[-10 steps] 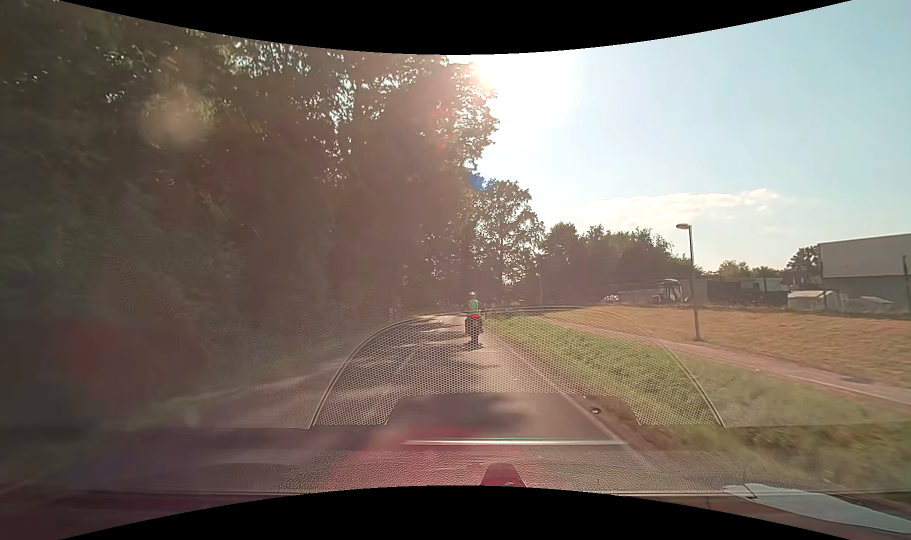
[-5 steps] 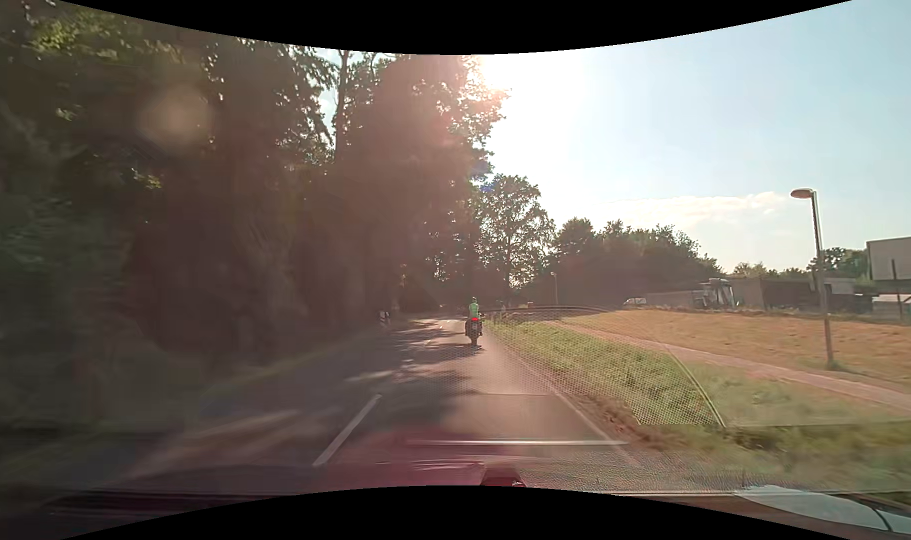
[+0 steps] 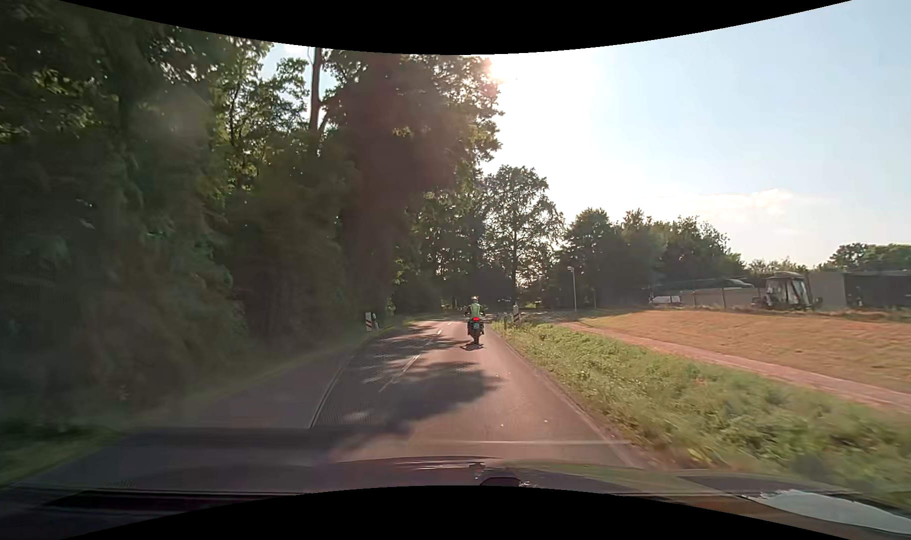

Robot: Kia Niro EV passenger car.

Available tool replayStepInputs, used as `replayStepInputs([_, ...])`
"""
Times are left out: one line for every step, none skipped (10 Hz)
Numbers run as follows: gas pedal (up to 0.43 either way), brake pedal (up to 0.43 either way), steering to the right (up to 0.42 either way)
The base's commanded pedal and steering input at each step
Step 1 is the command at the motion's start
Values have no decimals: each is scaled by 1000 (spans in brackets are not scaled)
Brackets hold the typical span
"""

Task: Follow the waypoints while adhering to traffic rules and regulations

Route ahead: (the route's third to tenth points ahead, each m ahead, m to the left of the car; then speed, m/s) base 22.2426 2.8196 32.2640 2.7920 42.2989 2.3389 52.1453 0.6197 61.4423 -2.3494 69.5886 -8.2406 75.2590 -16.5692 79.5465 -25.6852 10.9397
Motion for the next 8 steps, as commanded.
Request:
replayStepInputs([138,0,-11])
replayStepInputs([138,0,-12])
replayStepInputs([138,0,-12])
replayStepInputs([150,0,-12])
replayStepInputs([150,0,-11])
replayStepInputs([150,0,-11])
replayStepInputs([150,0,-5])
replayStepInputs([150,0,-2])
